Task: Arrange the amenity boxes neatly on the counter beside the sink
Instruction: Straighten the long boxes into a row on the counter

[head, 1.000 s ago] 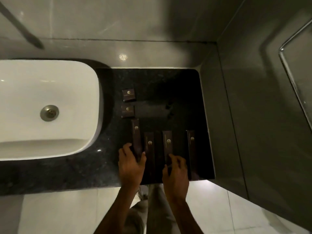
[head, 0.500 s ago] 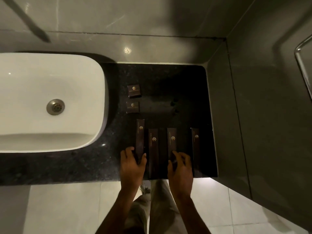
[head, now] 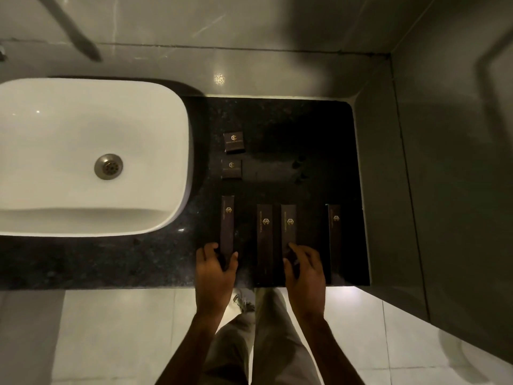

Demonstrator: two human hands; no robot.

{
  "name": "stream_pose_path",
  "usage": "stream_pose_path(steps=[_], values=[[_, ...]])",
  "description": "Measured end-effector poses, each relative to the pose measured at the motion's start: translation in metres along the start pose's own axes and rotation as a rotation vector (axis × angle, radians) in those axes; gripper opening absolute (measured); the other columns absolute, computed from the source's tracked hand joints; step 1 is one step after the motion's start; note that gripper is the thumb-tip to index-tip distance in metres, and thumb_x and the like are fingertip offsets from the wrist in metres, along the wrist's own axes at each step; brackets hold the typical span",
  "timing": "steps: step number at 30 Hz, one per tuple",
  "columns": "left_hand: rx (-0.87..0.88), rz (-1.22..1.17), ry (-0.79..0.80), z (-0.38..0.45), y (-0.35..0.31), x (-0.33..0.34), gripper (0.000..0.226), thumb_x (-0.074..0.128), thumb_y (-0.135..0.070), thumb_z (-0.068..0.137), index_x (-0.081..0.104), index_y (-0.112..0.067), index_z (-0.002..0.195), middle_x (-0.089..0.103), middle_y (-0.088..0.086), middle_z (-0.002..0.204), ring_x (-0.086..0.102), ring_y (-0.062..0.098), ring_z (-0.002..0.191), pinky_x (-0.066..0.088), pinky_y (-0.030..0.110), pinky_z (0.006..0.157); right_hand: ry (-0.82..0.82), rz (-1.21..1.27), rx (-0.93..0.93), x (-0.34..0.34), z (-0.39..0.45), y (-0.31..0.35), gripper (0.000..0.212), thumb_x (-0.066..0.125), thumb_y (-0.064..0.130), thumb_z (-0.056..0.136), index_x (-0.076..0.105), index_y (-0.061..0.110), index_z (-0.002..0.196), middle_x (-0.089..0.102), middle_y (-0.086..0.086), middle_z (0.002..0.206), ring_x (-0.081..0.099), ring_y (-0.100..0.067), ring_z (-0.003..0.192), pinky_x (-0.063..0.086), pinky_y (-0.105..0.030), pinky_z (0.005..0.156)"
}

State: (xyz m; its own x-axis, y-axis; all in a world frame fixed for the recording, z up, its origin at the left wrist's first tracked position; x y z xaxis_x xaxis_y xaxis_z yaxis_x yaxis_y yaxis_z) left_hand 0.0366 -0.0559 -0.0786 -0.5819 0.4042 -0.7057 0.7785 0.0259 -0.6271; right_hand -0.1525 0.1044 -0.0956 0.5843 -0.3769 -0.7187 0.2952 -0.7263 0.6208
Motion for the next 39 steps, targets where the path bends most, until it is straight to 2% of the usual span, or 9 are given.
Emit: stream_pose_path(steps=[7, 13, 17, 22, 26, 27, 30, 33, 39], values=[[-0.149, -0.04, -0.004, -0.015, 0.022, -0.021, 0.043, 0.074, -0.027, 0.087, 0.057, -0.005, 0.119, 0.055, 0.008, 0.11, 0.05, 0.014, 0.09, 0.045, 0.026, 0.078, 0.077, -0.005, -0.04, 0.023, -0.009, 0.023, 0.044, 0.06, 0.034, 0.098, 0.051, 0.032, 0.14, 0.042, 0.003, 0.144, 0.051, -0.013, 0.124, 0.05, -0.023, 0.097], [-0.191, -0.039, -0.048, -0.018, 0.04, -0.032, 0.042, 0.076, -0.026, 0.085, 0.059, -0.005, 0.116, 0.058, 0.017, 0.114, 0.053, 0.016, 0.091, 0.047, 0.03, 0.079, 0.151, 0.011, -0.063, 0.048, -0.011, 0.047, 0.045, 0.059, 0.037, 0.098, 0.049, 0.033, 0.141, 0.039, 0.001, 0.146, 0.051, -0.016, 0.124, 0.055, -0.033, 0.098], [-0.164, -0.025, -0.066, -0.018, 0.039, -0.035, 0.041, 0.076, -0.026, 0.085, 0.059, -0.004, 0.115, 0.059, 0.017, 0.111, 0.053, 0.016, 0.089, 0.048, 0.03, 0.076, 0.076, -0.004, -0.096, 0.044, -0.016, 0.054, 0.044, 0.062, 0.035, 0.096, 0.049, 0.033, 0.138, 0.033, 0.002, 0.147, 0.046, -0.02, 0.132, 0.054, -0.034, 0.097], [-0.148, -0.039, -0.074, -0.018, 0.041, -0.035, 0.043, 0.073, -0.032, 0.087, 0.059, -0.007, 0.119, 0.053, 0.003, 0.107, 0.055, 0.015, 0.091, 0.048, 0.025, 0.074, 0.135, 0.038, -0.194, 0.059, -0.036, 0.074, 0.029, 0.05, 0.038, 0.1, 0.051, 0.03, 0.128, 0.052, -0.001, 0.133, 0.059, -0.016, 0.11, 0.05, -0.02, 0.088], [-0.159, -0.089, -0.169, -0.026, 0.045, -0.051, 0.029, 0.051, -0.03, 0.1, 0.059, -0.006, 0.113, 0.052, 0.003, 0.102, 0.062, 0.024, 0.088, 0.047, 0.012, 0.064, 0.233, 0.016, -0.256, 0.086, -0.049, 0.116, 0.033, 0.035, 0.05, 0.102, 0.046, 0.035, 0.129, 0.057, 0.004, 0.126, 0.062, -0.013, 0.106, 0.053, -0.024, 0.087], [-0.166, -0.067, -0.195, -0.027, 0.05, -0.058, 0.032, 0.046, -0.031, 0.101, 0.058, -0.006, 0.114, 0.053, 0.007, 0.105, 0.061, 0.027, 0.092, 0.046, 0.013, 0.07, 0.234, -0.001, -0.25, 0.091, -0.05, 0.126, 0.034, 0.038, 0.05, 0.102, 0.046, 0.034, 0.131, 0.057, 0.005, 0.126, 0.061, -0.013, 0.108, 0.052, -0.023, 0.088], [-0.064, 0.179, -0.252, -0.02, 0.061, -0.078, 0.042, 0.042, -0.033, 0.102, 0.049, -0.008, 0.135, 0.05, 0.018, 0.133, 0.051, 0.035, 0.12, 0.047, 0.042, 0.097, 0.203, 0.003, -0.166, 0.103, -0.045, 0.147, 0.048, 0.047, 0.059, 0.094, 0.047, 0.03, 0.132, 0.056, 0.004, 0.126, 0.059, -0.014, 0.111, 0.055, -0.031, 0.086], [-0.003, 0.382, -0.19, 0.005, 0.067, -0.086, 0.057, 0.039, -0.035, 0.103, 0.026, -0.014, 0.154, 0.027, 0.014, 0.16, 0.022, 0.032, 0.149, 0.022, 0.05, 0.12, 0.157, -0.076, -0.149, 0.112, -0.04, 0.157, 0.063, 0.055, 0.065, 0.085, 0.045, 0.026, 0.134, 0.056, 0.001, 0.128, 0.059, -0.016, 0.112, 0.058, -0.031, 0.078], [0.175, 0.555, 0.029, 0.024, 0.077, -0.069, 0.066, 0.026, -0.047, 0.1, 0.014, -0.018, 0.159, 0.012, 0.011, 0.167, 0.007, 0.03, 0.154, 0.017, 0.054, 0.123, 0.19, -0.166, -0.13, 0.126, -0.036, 0.15, 0.065, 0.067, 0.049, 0.083, 0.041, 0.022, 0.136, 0.059, -0.003, 0.124, 0.064, -0.023, 0.108, 0.059, -0.036, 0.077]])
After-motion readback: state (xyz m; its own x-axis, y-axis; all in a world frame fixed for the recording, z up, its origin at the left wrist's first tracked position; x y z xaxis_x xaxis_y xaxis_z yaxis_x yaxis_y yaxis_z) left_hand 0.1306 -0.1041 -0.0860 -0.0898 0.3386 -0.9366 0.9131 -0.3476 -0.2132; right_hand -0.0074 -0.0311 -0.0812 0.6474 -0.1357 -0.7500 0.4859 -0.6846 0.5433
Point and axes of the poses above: each hand's wrist, its own z-axis towards the middle knuckle, its own x-axis out of the palm, y = z × x, the point moved 8 cm from there along z, towards the middle knuckle
